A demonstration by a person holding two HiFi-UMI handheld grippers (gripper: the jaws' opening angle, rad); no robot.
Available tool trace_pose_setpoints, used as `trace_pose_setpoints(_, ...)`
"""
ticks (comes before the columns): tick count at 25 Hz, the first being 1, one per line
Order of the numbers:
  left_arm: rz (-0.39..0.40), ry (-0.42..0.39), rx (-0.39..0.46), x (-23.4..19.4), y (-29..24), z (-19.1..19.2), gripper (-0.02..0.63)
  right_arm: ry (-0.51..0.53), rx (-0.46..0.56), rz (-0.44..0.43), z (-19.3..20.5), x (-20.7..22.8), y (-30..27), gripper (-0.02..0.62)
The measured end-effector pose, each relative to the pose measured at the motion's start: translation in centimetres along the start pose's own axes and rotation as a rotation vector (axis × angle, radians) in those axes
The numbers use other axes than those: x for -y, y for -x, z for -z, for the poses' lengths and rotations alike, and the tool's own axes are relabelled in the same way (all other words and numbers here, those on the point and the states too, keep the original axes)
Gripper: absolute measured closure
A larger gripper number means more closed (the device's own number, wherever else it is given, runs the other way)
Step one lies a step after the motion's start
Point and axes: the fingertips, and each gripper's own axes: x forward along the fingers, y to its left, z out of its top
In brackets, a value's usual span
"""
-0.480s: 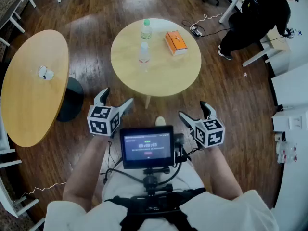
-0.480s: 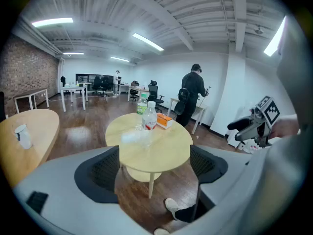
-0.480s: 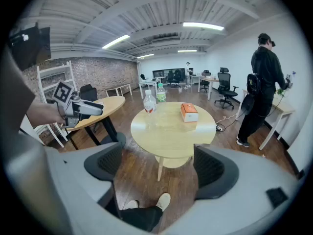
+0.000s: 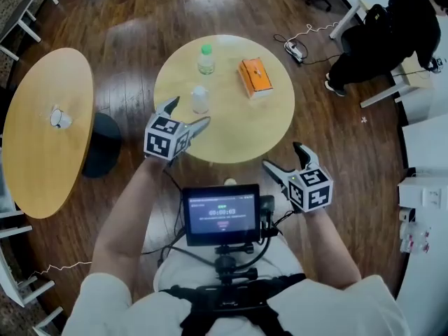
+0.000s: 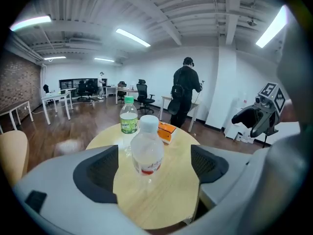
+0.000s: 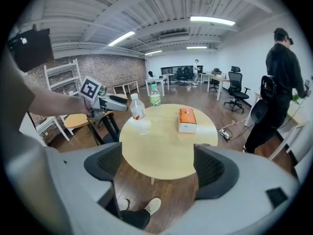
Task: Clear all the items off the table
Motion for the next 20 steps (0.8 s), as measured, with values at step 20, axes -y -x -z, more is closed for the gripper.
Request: trace_pose_setpoints(20, -0.127, -0.049, -0.114, -2.1, -6.1, 1.4, 0.273, 0.021, -0.059, -0.177, -0.3, 5.8, -4.3, 0.124)
